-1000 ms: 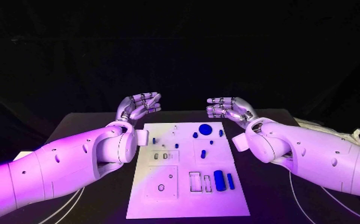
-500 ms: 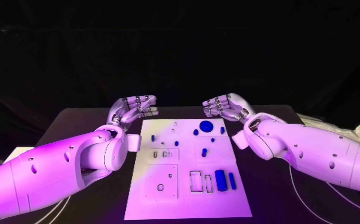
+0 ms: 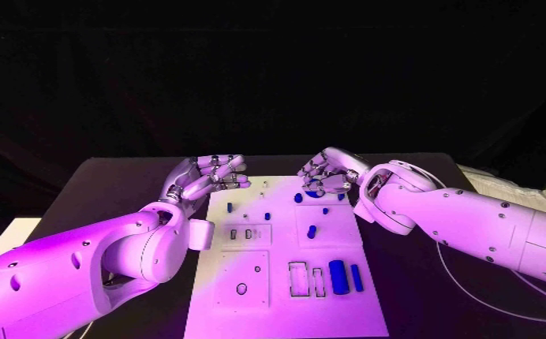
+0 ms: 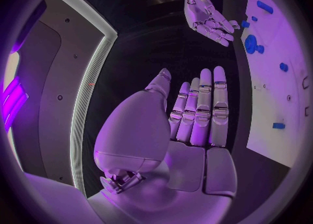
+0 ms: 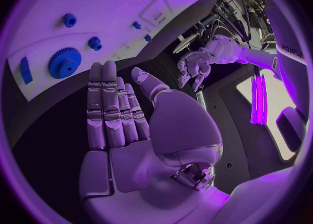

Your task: Assemble the parts on the task board

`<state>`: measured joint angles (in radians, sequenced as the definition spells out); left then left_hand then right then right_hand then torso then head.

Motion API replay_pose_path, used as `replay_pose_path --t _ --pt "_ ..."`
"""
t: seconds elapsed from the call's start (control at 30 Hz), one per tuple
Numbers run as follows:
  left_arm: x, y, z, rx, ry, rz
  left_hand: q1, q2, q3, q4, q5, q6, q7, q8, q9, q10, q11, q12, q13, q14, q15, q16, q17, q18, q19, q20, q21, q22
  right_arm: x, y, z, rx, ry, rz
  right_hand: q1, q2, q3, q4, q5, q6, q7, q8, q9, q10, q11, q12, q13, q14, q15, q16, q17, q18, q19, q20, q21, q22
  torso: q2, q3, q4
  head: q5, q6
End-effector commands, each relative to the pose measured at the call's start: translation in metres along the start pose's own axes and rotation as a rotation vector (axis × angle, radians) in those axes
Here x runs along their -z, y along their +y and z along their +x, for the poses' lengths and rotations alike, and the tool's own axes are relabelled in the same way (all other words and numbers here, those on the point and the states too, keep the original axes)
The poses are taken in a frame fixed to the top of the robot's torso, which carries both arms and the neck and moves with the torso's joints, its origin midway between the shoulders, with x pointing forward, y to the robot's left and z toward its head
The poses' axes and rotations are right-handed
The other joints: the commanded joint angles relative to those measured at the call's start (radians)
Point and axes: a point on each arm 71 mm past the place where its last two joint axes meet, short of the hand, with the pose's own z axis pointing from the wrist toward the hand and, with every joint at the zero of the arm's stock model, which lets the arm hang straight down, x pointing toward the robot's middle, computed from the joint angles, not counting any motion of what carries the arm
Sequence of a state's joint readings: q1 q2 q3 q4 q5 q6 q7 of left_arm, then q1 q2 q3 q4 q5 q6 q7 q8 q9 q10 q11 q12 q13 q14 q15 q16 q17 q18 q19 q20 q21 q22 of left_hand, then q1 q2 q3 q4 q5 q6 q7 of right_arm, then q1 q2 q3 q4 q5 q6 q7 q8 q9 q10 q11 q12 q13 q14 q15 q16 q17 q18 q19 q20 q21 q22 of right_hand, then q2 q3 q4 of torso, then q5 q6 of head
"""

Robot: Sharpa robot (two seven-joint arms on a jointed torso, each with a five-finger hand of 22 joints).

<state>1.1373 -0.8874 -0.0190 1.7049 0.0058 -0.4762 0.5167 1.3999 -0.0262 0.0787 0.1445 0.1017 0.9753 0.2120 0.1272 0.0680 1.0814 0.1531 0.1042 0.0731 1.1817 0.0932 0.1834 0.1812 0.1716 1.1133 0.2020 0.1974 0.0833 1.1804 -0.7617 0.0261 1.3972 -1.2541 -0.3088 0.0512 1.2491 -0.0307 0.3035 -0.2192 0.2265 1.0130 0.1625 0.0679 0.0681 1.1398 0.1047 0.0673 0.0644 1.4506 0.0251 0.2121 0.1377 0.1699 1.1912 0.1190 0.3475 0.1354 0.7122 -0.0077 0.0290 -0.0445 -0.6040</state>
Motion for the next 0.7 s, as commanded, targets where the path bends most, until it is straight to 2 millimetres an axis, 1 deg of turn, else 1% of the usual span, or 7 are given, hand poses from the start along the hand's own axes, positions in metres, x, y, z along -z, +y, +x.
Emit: replay_pose_path --t 0.03,0.13,0.2,0.33,0.5,0.63,0.7 --pt "0.002 -0.001 0.008 0.06 0.053 -0.023 0.001 0.012 -0.001 -0.005 -0.005 0.008 0.001 -0.001 0.0 0.009 -0.001 -0.003 0.001 0.009 0.001 0.002 0.001 0.012 0.009 -0.001 -0.001 -0.002 -0.004 0.001 0.0 0.278 0.067 0.045 0.004 -0.009 -0.008 0.005 -0.007 0.012 -0.007 0.001 0.001 0.019 -0.008 -0.001 0.001 0.055 -0.014 0.035 0.024 0.013 0.043 -0.019 0.038 0.018 0.03 -0.0003 0.0086 -0.01 0.002" --pt "0.003 -0.002 0.011 0.069 0.062 -0.028 0.001 0.012 -0.001 -0.006 -0.005 0.008 0.001 -0.002 0.0 0.01 -0.001 -0.003 0.001 0.009 0.001 0.002 0.002 0.012 0.009 -0.001 -0.001 -0.002 -0.007 0.004 -0.002 0.333 0.068 0.05 0.003 -0.016 -0.012 0.019 -0.013 0.018 -0.014 -0.003 -0.001 0.033 -0.015 -0.005 0.0 0.067 -0.026 0.136 0.08 0.01 0.081 -0.033 0.085 0.042 0.04 -0.0005 0.0107 -0.015 0.004" --pt "0.004 -0.002 0.013 0.074 0.068 -0.03 0.001 0.012 -0.001 -0.006 -0.005 0.008 0.001 -0.002 0.0 0.01 -0.001 -0.004 0.001 0.009 0.001 0.002 0.002 0.012 0.01 -0.001 -0.001 -0.002 -0.009 0.006 -0.003 0.364 0.071 0.052 0.008 -0.02 -0.004 0.03 -0.011 0.021 -0.017 -0.003 -0.001 0.035 -0.025 -0.005 -0.001 0.061 -0.024 0.251 0.143 0.008 0.091 -0.042 0.124 0.064 0.046 -0.0003 0.0114 -0.015 0.004" --pt "0.006 -0.003 0.017 0.082 0.079 -0.033 0.002 0.011 -0.001 -0.007 -0.005 0.008 0.002 -0.003 0.0 0.01 -0.001 -0.005 0.001 0.008 0.002 0.001 0.003 0.012 0.01 -0.001 -0.002 -0.002 -0.012 0.011 -0.005 0.414 0.078 0.054 0.004 -0.035 0.015 0.052 -0.012 0.021 -0.022 -0.004 -0.001 0.03 -0.021 -0.005 -0.002 0.053 -0.032 0.415 0.239 0.009 0.111 -0.046 0.205 0.112 0.057 0.0006 0.0137 -0.017 0.001" --pt "0.007 -0.005 0.019 0.087 0.087 -0.035 0.002 0.011 -0.002 -0.008 -0.005 0.008 0.002 -0.003 -0.001 0.01 0.0 -0.005 0.001 0.008 0.002 0.0 0.004 0.012 0.01 -0.001 -0.003 -0.003 -0.014 0.016 -0.008 0.451 0.081 0.054 0.003 -0.053 0.049 0.085 -0.014 0.025 -0.023 -0.004 -0.001 0.031 -0.026 -0.004 -0.001 0.058 -0.031 0.72 0.544 0.01 0.105 -0.047 0.307 0.177 0.068 0.0018 0.0159 -0.018 0.003" --pt "0.008 -0.005 0.02 0.089 0.09 -0.037 0.002 0.011 -0.002 -0.008 -0.005 0.008 0.002 -0.003 -0.001 0.01 0.0 -0.005 0.001 0.008 0.002 0.0 0.004 0.012 0.01 -0.001 -0.003 -0.003 -0.015 0.019 -0.008 0.469 0.094 0.055 0.007 -0.064 0.071 0.105 -0.015 0.028 -0.025 -0.004 0.0 0.032 -0.025 -0.004 -0.001 0.061 -0.029 0.866 0.702 0.011 0.091 -0.044 0.374 0.221 0.073 0.001 0.0189 -0.02 0.003" --pt "0.008 -0.006 0.02 0.089 0.09 -0.038 0.002 0.01 -0.002 -0.009 -0.005 0.007 0.003 -0.004 -0.001 0.01 0.0 -0.007 0.0 0.008 0.002 -0.001 0.005 0.011 0.011 -0.001 -0.004 -0.003 -0.015 0.021 -0.008 0.472 0.101 0.052 0.007 -0.069 0.077 0.112 -0.016 0.031 -0.025 -0.003 0.0 0.033 -0.025 -0.004 -0.001 0.061 -0.029 0.903 0.741 0.008 0.089 -0.042 0.412 0.257 0.074 0.0012 0.0189 -0.02 0.003"
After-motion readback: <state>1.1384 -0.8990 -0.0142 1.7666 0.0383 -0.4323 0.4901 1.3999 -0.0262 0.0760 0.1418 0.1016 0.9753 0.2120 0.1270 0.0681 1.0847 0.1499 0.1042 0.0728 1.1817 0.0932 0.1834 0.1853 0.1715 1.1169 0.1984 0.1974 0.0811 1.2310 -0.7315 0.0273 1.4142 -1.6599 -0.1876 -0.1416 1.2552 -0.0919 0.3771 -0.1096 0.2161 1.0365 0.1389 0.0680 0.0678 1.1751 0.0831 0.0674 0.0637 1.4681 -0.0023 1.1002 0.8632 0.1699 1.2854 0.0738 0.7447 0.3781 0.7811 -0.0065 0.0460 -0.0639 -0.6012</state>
